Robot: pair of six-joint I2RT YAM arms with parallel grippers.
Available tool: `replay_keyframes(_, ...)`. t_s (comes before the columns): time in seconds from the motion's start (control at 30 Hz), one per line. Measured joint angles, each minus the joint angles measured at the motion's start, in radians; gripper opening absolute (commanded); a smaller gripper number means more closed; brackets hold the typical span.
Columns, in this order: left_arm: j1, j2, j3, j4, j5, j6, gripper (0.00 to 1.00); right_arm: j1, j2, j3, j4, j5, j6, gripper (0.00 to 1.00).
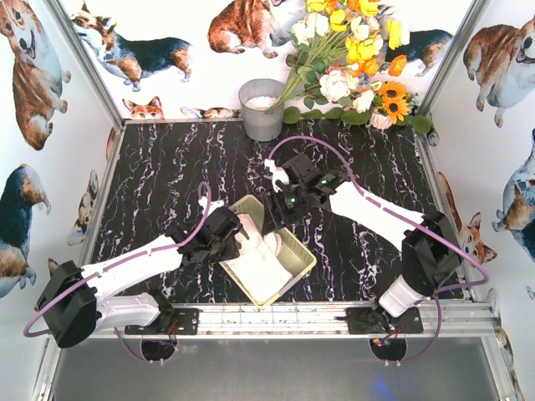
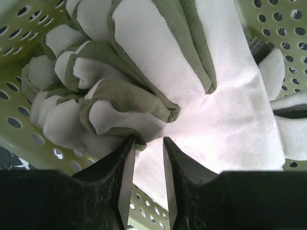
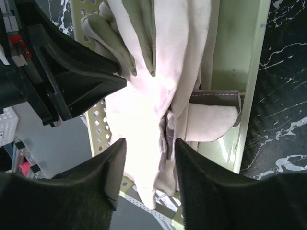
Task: Put the gloves into the storage basket
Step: Place the glove on the glove, then adjust the glove in the bin.
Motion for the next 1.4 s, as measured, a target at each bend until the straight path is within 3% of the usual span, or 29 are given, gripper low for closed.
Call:
replay_keyframes(0.5, 0.000, 0.038, 0.036, -0.019, 0.012, 0.035, 0.26, 0.021, 0.031, -0.083, 0.021, 0.021, 0.033, 0.29)
replay_keyframes(0.7, 0.000, 0.038, 0.014, -0.003, 0.014, 0.035, 0.26, 0.023, 0.058, -0.083, 0.026, 0.114, 0.060, 0.45)
replay_keyframes(0.9, 0.003, 0.037, 0.008, 0.009, 0.019, 0.037, 0.26, 0.023, -0.061, -0.068, -0.029, 0.241, 0.034, 0.46)
replay_keyframes(1.1, 0.005, 0.037, 0.008, 0.010, 0.023, 0.041, 0.26, 0.023, -0.146, -0.035, -0.055, 0.195, 0.000, 0.36)
replay_keyframes(1.27, 0.005, 0.037, 0.008, 0.010, 0.024, 0.043, 0.27, 0.035, -0.098, -0.090, 0.002, 0.129, 0.027, 0.32)
replay_keyframes(1.4, 0.005, 0.043, 0.008, 0.016, 0.027, 0.047, 0.28, 0.043, -0.024, -0.114, 0.058, 0.114, 0.056, 0.21)
